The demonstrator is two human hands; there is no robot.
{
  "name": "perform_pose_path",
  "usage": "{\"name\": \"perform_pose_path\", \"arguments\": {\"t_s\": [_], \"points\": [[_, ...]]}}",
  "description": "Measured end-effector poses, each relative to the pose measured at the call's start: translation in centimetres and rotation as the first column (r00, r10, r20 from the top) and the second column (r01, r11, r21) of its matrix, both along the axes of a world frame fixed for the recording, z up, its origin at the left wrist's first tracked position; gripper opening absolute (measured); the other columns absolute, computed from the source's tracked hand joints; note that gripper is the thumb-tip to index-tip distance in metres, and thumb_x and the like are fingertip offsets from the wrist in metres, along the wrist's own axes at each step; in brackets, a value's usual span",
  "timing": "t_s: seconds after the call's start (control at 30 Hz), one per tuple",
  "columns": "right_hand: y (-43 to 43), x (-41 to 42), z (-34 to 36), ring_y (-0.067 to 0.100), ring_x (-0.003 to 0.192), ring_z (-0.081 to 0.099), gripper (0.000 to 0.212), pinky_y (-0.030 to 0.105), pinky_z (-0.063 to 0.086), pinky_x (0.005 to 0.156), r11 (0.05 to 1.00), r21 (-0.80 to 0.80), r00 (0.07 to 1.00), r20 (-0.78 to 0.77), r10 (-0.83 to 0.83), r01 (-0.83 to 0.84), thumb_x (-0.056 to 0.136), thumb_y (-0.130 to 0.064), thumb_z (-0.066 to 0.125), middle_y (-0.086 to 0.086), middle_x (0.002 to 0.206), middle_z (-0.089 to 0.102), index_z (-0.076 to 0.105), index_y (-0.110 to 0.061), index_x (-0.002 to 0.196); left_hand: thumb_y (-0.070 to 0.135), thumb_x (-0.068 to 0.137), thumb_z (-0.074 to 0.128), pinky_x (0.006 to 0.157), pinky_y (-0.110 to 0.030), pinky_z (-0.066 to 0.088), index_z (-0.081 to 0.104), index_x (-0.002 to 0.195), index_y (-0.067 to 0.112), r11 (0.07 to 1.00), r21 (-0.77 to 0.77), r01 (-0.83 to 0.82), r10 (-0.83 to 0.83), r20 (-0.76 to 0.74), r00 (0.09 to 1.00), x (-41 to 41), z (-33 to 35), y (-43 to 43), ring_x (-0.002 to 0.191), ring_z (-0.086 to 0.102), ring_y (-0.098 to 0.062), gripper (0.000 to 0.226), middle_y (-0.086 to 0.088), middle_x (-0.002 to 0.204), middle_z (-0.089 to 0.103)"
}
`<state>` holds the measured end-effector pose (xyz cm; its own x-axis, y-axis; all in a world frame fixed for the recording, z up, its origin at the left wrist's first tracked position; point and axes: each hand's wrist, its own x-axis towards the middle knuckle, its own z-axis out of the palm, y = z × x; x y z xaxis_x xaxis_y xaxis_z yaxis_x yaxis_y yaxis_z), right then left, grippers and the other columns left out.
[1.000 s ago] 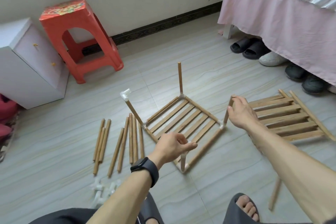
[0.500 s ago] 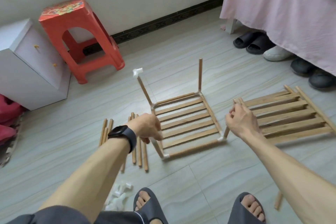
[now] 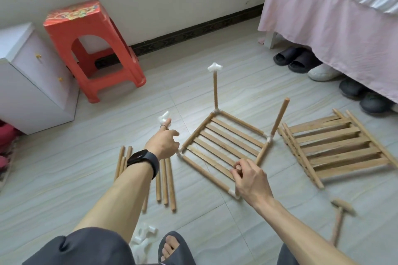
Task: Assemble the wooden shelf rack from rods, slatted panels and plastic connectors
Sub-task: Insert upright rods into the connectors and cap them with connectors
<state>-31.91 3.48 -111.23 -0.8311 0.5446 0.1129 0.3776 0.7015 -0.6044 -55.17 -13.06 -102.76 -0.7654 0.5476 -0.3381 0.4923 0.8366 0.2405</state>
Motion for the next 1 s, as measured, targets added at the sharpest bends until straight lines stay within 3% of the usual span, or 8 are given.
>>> {"name": "perform_pose_path", "arguments": {"t_s": [0.1,0.2,0.27,0.37,0.53,0.63,0.8,1.0], "points": [[-0.5,-1.7,0.4,0.012,0.072,0.052,0.01,0.018,0.035,0.065,0.999,0.021,0.998,0.05,0.023,-0.024,0.097,-0.026,0.066,-0.007,0.087,0.056,0.062,-0.016,0.096,0.027,0.1,0.053,0.11,-0.04,0.042,0.058,0.139,0.022,0.996,-0.086,0.037,-0.036,0.013,0.999,-1.2,2.3,-0.4,0.136,0.047,-0.022,0.039,-0.004,0.157,0.039],[-1.7,-2.7,1.0,0.014,0.054,0.046,0.012,0.017,0.023,0.046,0.984,0.177,0.989,0.143,-0.025,0.0,0.094,-0.025,0.064,0.001,0.105,0.055,0.059,-0.016,0.101,0.036,0.1,0.053,0.099,-0.038,0.049,0.063,0.13,0.026,0.981,-0.178,0.078,-0.071,0.043,0.997,-1.9,5.3,-1.8,0.117,0.06,-0.024,0.033,-0.003,0.129,0.065],[-3.5,-3.1,1.8,0.016,0.045,0.045,0.024,0.015,0.019,0.04,0.968,0.242,0.992,0.12,0.046,-0.074,0.085,-0.022,0.071,0.007,0.112,0.05,0.059,-0.013,0.104,0.04,0.1,0.051,0.095,-0.037,0.051,0.063,0.128,0.029,0.985,-0.157,0.073,-0.07,0.023,0.997,-2.1,6.0,-4.0,0.11,0.063,-0.022,0.033,0.001,0.122,0.069],[-6.9,-4.3,2.2,0.022,0.051,0.058,0.03,0.021,0.028,0.04,0.925,0.33,0.982,0.075,0.175,-0.19,0.078,-0.023,0.077,0.007,0.108,0.05,0.062,-0.012,0.101,0.043,0.099,0.051,0.096,-0.037,0.051,0.064,0.123,0.033,0.999,-0.048,-0.014,0.016,0.026,1.0,-1.5,4.0,-8.6,0.106,0.064,-0.018,0.029,0.008,0.118,0.071],[-12.7,-7.4,1.3,0.022,0.06,0.061,0.022,0.025,0.038,0.04,0.877,0.331,0.937,0.162,0.311,-0.348,0.082,-0.027,0.074,0.006,0.096,0.057,0.065,-0.013,0.096,0.035,0.098,0.056,0.096,-0.033,0.053,0.063,0.128,0.023,0.974,-0.169,-0.153,0.2,0.308,0.93,1.0,-5.6,-16.4,0.108,0.066,-0.018,0.033,-0.001,0.126,0.069],[-16.2,-9.1,-1.5,0.024,0.069,0.061,0.017,0.032,0.042,0.045,0.822,0.26,0.855,0.269,0.442,-0.507,0.083,-0.028,0.07,0.003,0.089,0.056,0.062,-0.017,0.092,0.035,0.094,0.06,0.097,-0.035,0.053,0.058,0.135,0.026,0.941,-0.273,-0.198,0.295,0.379,0.877,2.7,-11.3,-19.0,0.114,0.063,-0.02,0.042,-0.002,0.133,0.064],[-20.1,-11.5,-9.1,0.03,0.118,0.056,0.04,0.04,0.049,0.084,0.745,-0.221,0.559,0.536,0.632,-0.63,0.098,-0.041,0.052,0.001,0.132,0.053,0.045,-0.028,0.136,0.036,0.091,0.064,0.099,-0.039,0.05,0.045,0.143,0.034,0.905,-0.37,-0.209,0.345,0.352,0.87,4.5,-17.2,-20.8,0.124,0.055,-0.023,0.055,-0.001,0.142,0.051],[-23.6,-12.4,-15.6,0.033,0.117,0.058,0.039,0.041,0.048,0.088,0.743,-0.392,0.385,0.671,0.634,-0.542,0.097,-0.041,0.054,0.007,0.128,0.058,0.049,-0.02,0.129,0.046,0.095,0.055,0.087,-0.034,0.05,0.057,0.127,0.033,0.94,-0.275,-0.203,0.28,0.278,0.919,5.3,-21.0,-21.2,0.114,0.061,-0.021,0.035,0.003,0.125,0.064]]}}
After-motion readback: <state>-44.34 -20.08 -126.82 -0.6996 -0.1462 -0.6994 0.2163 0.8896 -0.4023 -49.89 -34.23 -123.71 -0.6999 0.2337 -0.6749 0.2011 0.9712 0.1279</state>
